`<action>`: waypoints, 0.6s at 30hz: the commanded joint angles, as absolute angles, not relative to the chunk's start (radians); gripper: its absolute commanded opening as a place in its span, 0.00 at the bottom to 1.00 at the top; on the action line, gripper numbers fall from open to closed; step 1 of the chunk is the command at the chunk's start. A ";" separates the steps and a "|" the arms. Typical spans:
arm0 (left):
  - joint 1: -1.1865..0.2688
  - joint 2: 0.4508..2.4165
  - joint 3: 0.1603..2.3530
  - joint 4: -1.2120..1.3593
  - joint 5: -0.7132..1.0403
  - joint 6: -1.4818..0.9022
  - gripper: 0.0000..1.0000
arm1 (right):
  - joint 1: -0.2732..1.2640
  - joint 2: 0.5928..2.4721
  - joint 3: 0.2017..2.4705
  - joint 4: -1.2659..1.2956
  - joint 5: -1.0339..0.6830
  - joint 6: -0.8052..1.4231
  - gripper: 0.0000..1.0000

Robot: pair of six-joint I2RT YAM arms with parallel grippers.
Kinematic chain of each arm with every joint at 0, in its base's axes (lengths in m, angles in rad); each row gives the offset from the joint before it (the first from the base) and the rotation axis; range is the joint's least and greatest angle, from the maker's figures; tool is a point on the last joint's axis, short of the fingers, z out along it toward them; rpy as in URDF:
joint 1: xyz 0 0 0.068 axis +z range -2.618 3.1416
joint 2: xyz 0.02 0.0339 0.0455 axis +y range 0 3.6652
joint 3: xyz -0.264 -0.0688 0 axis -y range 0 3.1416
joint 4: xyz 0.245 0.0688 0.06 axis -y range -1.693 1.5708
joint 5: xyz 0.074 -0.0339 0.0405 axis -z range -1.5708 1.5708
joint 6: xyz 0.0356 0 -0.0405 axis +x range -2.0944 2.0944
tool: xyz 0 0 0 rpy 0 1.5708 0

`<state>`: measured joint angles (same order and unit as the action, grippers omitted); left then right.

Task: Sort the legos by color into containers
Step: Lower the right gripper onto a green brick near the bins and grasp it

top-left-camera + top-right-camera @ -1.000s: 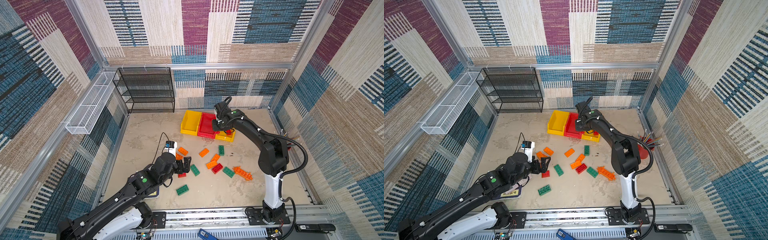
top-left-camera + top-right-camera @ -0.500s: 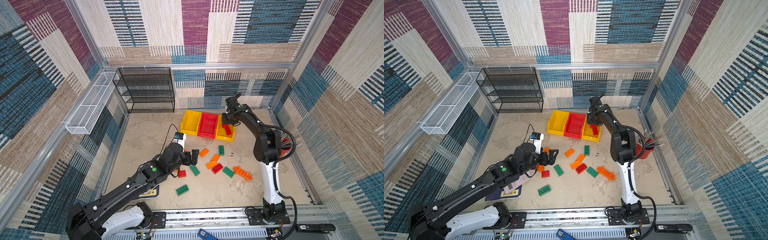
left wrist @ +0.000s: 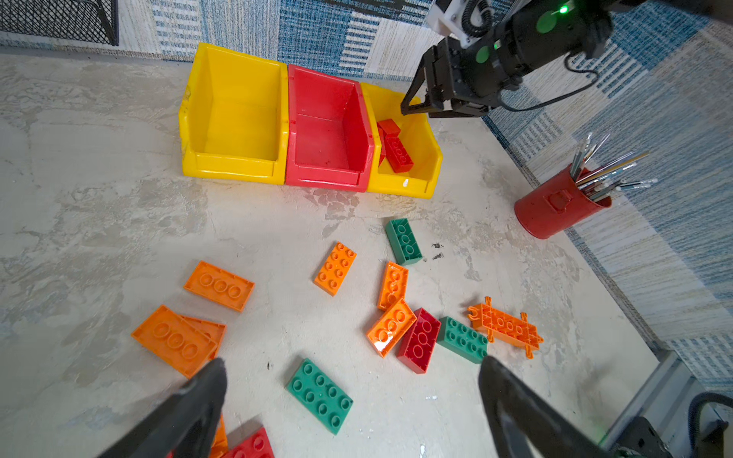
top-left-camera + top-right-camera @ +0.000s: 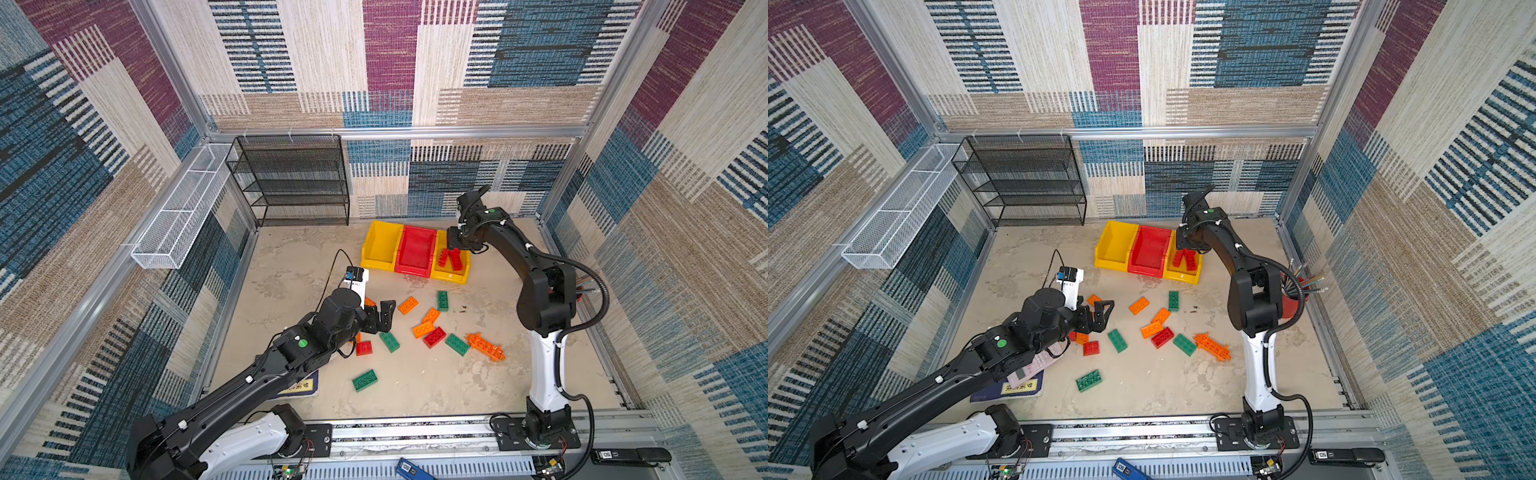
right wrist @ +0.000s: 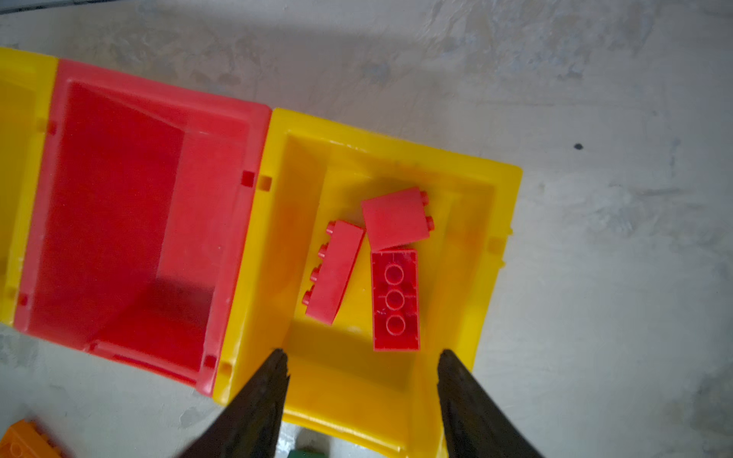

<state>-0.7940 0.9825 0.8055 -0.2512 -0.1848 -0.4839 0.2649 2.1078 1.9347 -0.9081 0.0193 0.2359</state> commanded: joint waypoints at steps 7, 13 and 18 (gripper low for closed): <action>-0.793 0.878 0.716 -0.274 -0.157 -0.518 0.99 | 0.396 1.817 1.494 -0.794 0.007 0.359 0.62; -0.792 0.773 0.667 -0.334 -0.158 -0.528 0.99 | 0.492 1.734 1.306 -0.740 -0.010 0.457 0.62; -0.793 0.713 0.648 -0.373 -0.157 -0.536 0.99 | 0.526 1.751 1.242 -0.702 -0.013 0.494 0.60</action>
